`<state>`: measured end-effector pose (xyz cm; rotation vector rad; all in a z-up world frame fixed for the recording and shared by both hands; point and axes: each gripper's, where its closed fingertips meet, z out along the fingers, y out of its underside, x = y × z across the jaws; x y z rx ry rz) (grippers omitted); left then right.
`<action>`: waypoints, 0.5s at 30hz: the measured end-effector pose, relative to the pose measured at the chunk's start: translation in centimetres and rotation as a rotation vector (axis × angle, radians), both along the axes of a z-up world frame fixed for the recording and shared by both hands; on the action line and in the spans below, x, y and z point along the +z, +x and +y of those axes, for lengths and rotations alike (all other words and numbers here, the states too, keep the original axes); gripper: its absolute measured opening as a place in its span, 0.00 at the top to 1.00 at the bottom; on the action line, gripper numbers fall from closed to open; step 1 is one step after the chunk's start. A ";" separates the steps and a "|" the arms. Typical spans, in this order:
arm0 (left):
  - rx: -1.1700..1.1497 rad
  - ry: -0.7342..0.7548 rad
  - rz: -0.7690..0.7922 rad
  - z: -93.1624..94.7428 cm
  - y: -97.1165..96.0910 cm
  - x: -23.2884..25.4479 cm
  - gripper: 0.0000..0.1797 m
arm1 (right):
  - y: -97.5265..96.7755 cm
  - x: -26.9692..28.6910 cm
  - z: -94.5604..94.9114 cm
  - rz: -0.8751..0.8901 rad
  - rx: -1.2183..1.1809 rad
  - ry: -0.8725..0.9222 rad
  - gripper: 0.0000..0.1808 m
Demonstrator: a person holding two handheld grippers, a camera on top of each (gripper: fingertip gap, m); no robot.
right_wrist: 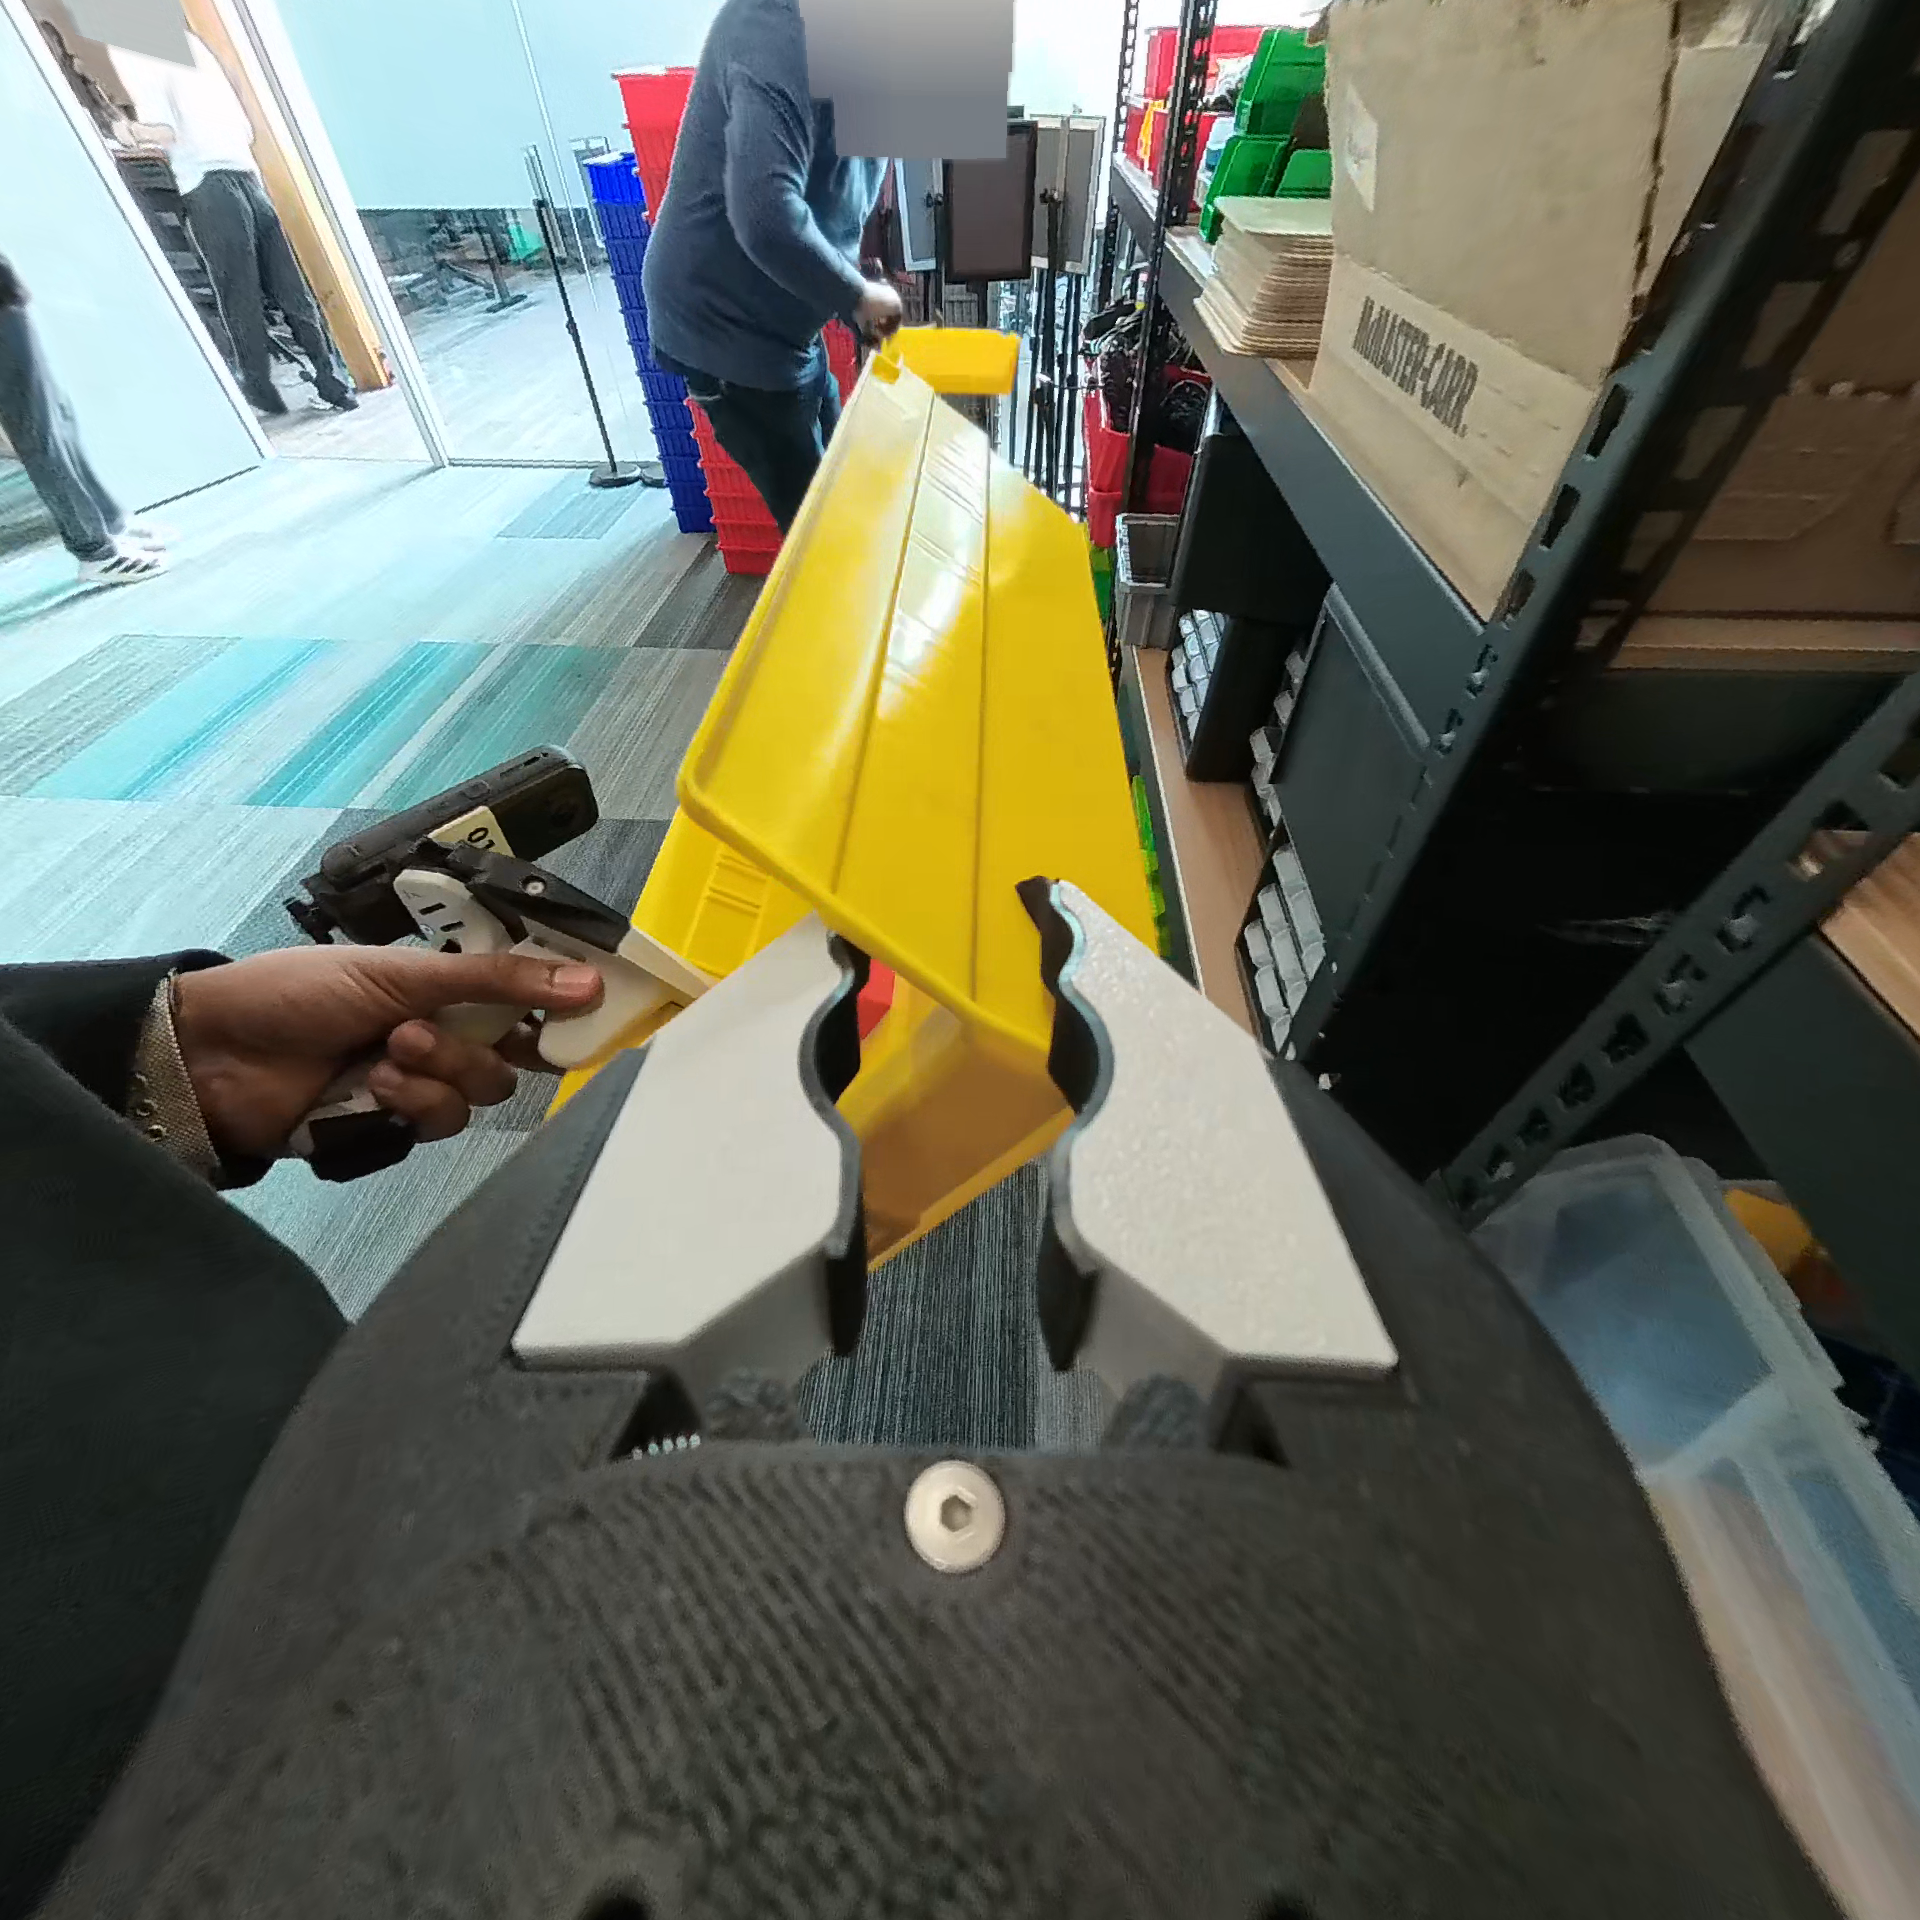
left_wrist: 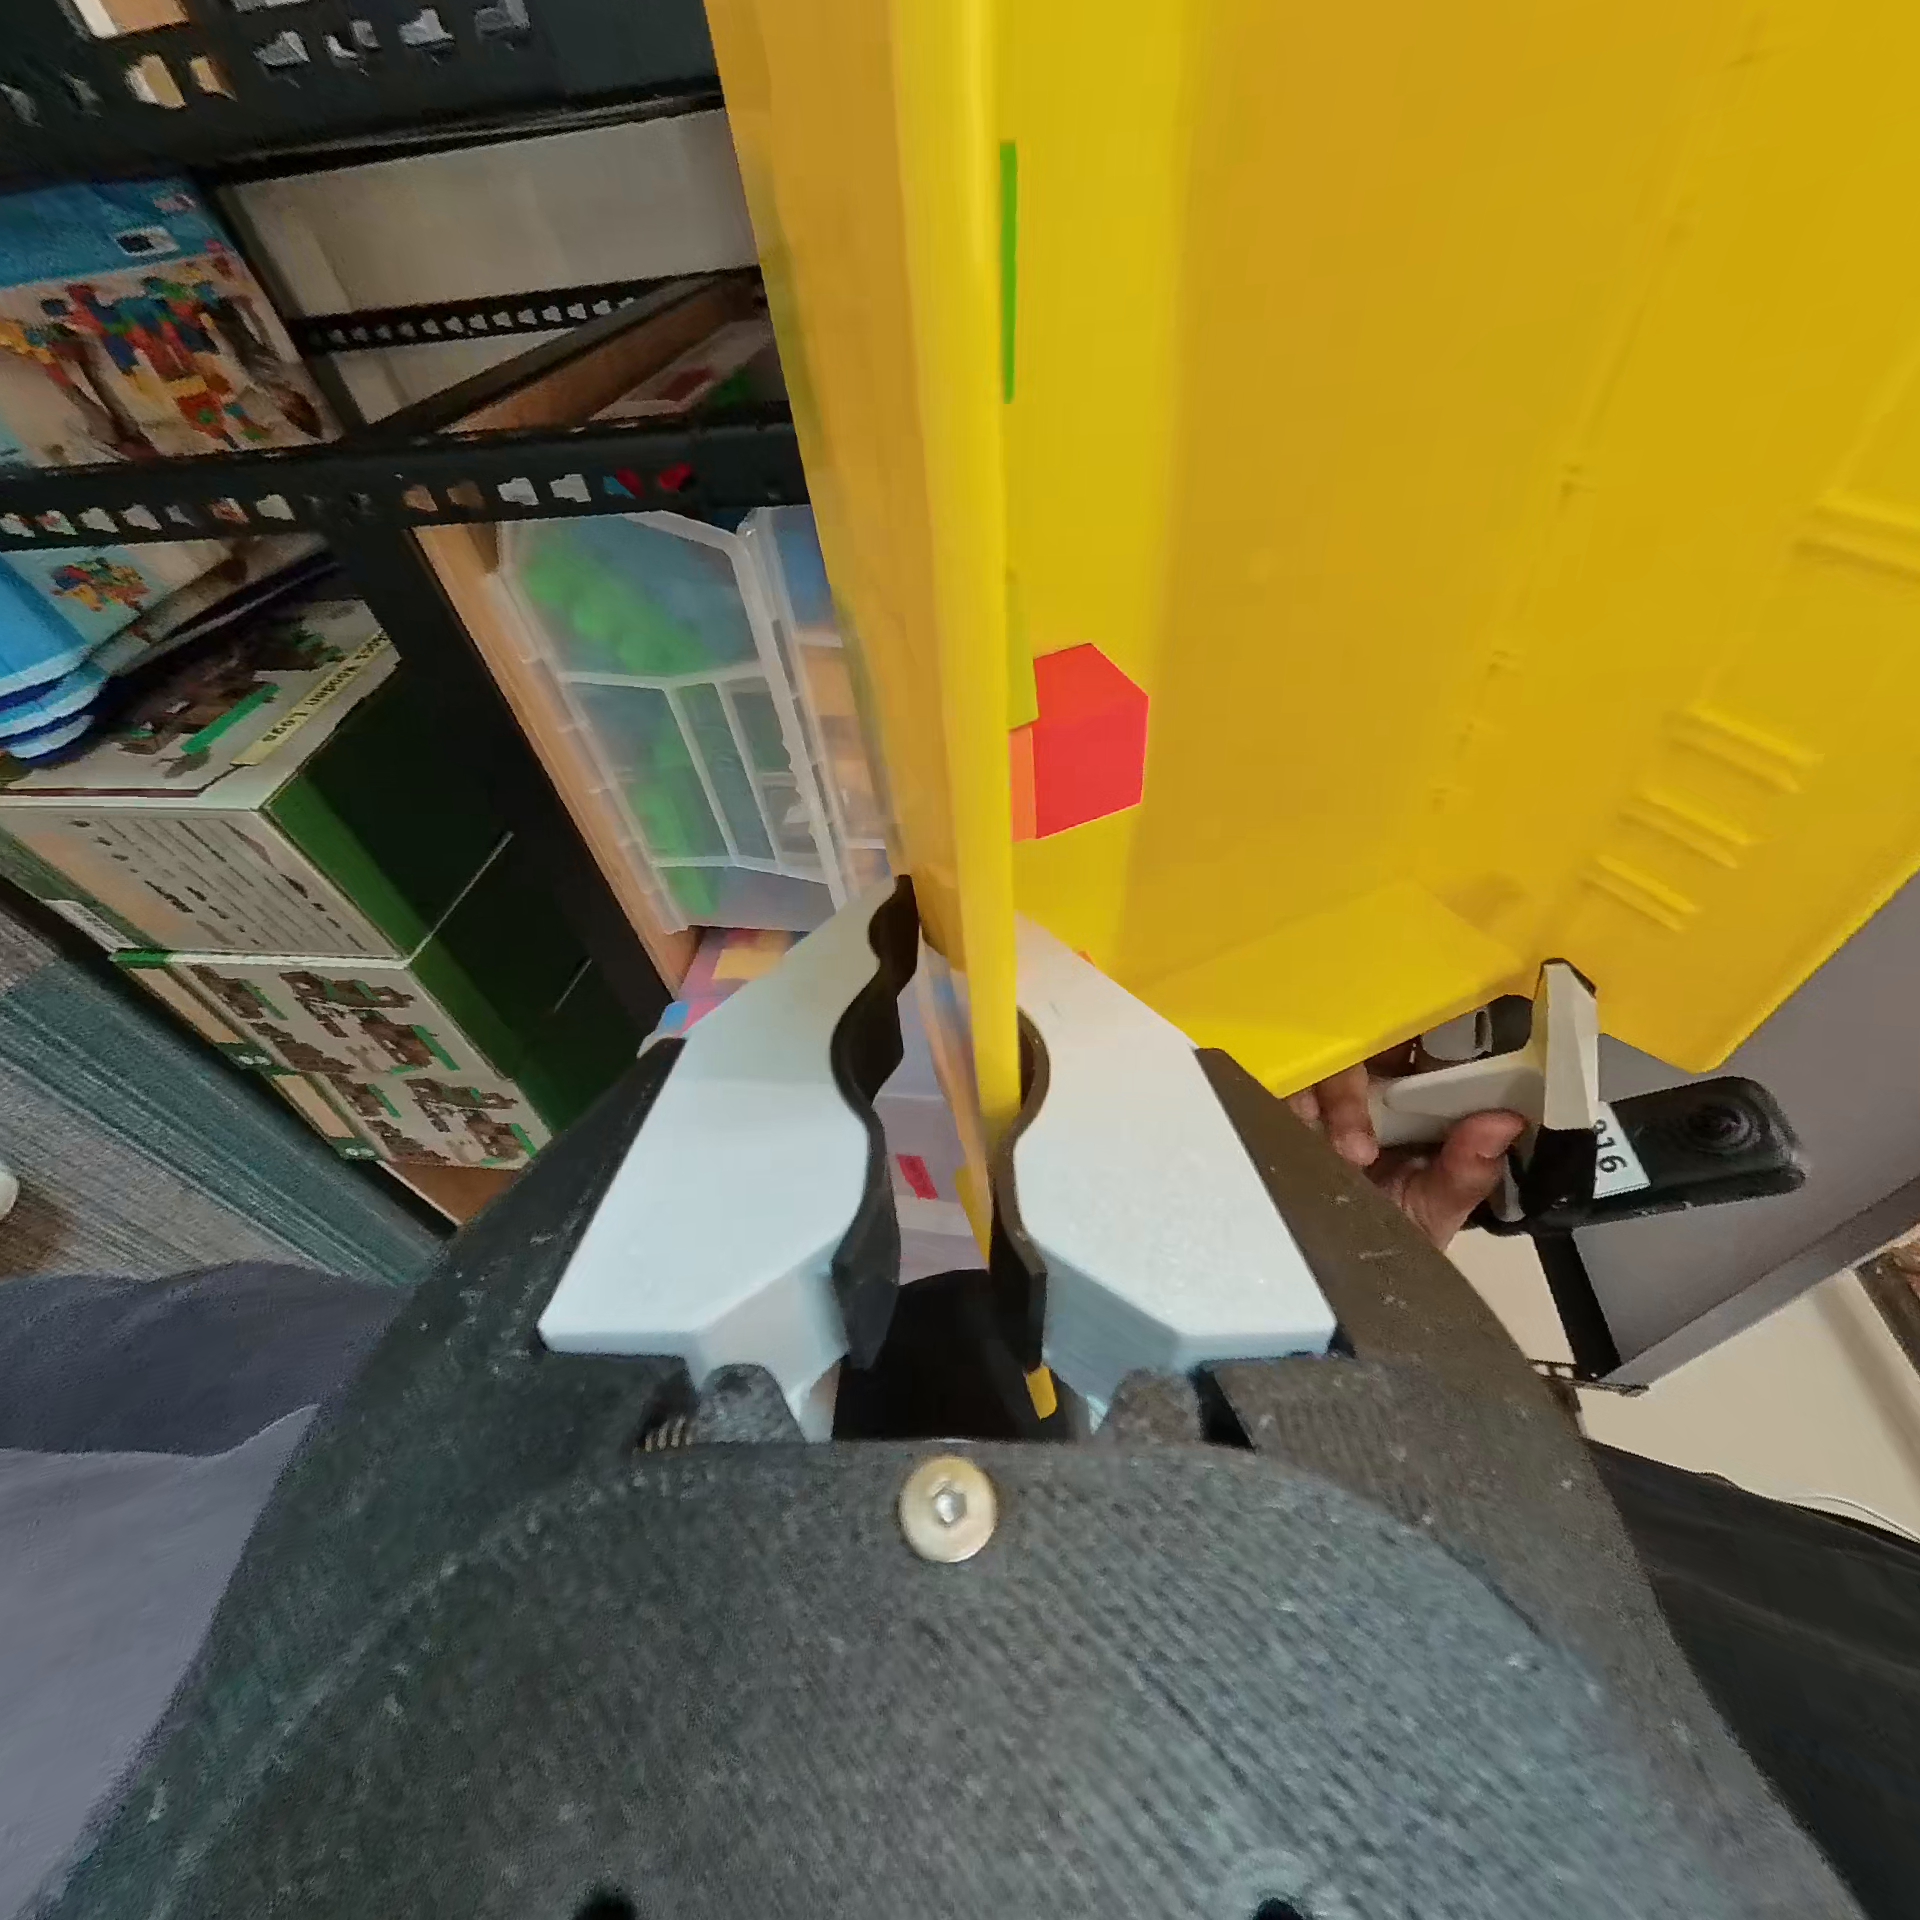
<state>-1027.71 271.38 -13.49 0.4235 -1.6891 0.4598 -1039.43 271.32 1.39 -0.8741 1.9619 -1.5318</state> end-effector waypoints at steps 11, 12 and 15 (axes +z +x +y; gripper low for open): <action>0.047 -0.007 -0.103 0.6 0.6 -1.9 1.00 | -0.4 -2.4 1.4 0.062 -0.023 0.065 0.79; 0.061 -0.015 -0.114 0.6 0.7 -1.9 1.00 | -0.6 -2.6 1.6 0.063 -0.030 0.075 0.78; 0.073 -0.031 -0.139 0.8 0.5 -1.9 1.00 | -1.4 -3.1 2.1 0.054 -0.058 0.096 0.77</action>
